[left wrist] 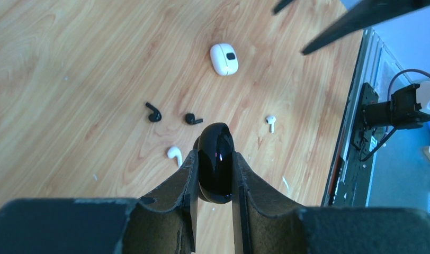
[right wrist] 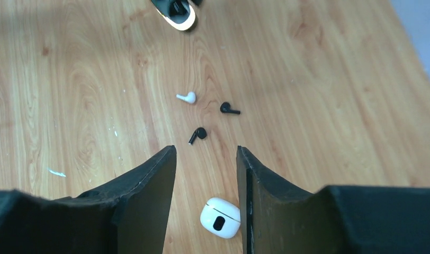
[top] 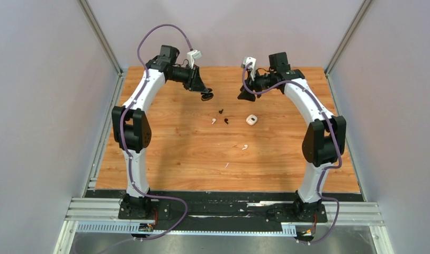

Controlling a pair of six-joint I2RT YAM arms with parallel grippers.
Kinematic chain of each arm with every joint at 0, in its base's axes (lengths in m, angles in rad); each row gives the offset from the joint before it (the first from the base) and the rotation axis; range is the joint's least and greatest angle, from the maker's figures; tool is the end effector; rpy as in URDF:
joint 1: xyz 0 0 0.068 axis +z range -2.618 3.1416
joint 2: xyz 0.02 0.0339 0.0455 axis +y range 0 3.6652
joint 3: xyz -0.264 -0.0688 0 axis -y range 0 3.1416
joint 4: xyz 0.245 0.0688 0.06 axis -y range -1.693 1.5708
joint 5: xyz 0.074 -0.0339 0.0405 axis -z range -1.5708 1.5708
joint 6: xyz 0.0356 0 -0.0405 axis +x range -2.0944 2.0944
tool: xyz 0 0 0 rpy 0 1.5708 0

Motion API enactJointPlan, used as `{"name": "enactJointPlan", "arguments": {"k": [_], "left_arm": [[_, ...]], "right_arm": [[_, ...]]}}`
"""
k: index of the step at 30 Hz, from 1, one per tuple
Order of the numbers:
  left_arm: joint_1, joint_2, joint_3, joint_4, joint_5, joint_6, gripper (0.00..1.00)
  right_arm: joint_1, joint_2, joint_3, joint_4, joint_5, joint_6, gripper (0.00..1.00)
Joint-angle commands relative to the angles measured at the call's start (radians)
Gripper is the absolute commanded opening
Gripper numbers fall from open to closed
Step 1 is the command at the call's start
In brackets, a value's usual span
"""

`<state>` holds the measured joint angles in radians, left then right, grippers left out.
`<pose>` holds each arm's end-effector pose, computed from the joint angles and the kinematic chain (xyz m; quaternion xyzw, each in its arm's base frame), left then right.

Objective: Insert the wireless bluetooth earbuds into the charging case
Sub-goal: Adjust the charging case, then pick up the earbud from the center of the board.

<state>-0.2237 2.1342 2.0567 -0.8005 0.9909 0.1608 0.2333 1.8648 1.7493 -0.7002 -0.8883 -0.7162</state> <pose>0.4513 -0.1332 0.3056 0.3165 0.7814 -0.4564 0.2845 0.3953 0.1223 0.3273 -0.5246 0.6741 0.3082 0.4187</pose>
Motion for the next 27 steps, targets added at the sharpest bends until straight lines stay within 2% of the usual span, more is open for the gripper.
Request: {"name": "enactJointPlan", "arguments": {"k": [1, 5, 10, 13, 18, 27], "left_arm": [[0.034, -0.126, -0.054, -0.029, -0.01, 0.067, 0.0], [0.052, -0.164, -0.096, -0.014, -0.026, 0.057, 0.0], [0.065, -0.2, -0.114, -0.013, -0.029, 0.037, 0.0], [0.068, -0.219, -0.143, 0.014, -0.029, 0.019, 0.0], [0.073, -0.243, -0.171, 0.037, -0.025, -0.005, 0.0], [0.073, -0.276, -0.198, 0.075, -0.022, -0.068, 0.0]], "right_arm": [[-0.003, 0.103, 0.046, -0.001, -0.059, -0.054, 0.44], [0.033, 0.213, 0.113, -0.001, 0.044, -0.069, 0.37], [0.085, 0.299, 0.171, 0.025, 0.18, 0.041, 0.4], [0.12, 0.291, 0.114, 0.028, 0.189, -0.039, 0.41], [0.128, 0.273, 0.017, 0.03, 0.12, -0.231, 0.41], [0.147, 0.357, 0.089, 0.021, 0.137, -0.229, 0.42]]}}
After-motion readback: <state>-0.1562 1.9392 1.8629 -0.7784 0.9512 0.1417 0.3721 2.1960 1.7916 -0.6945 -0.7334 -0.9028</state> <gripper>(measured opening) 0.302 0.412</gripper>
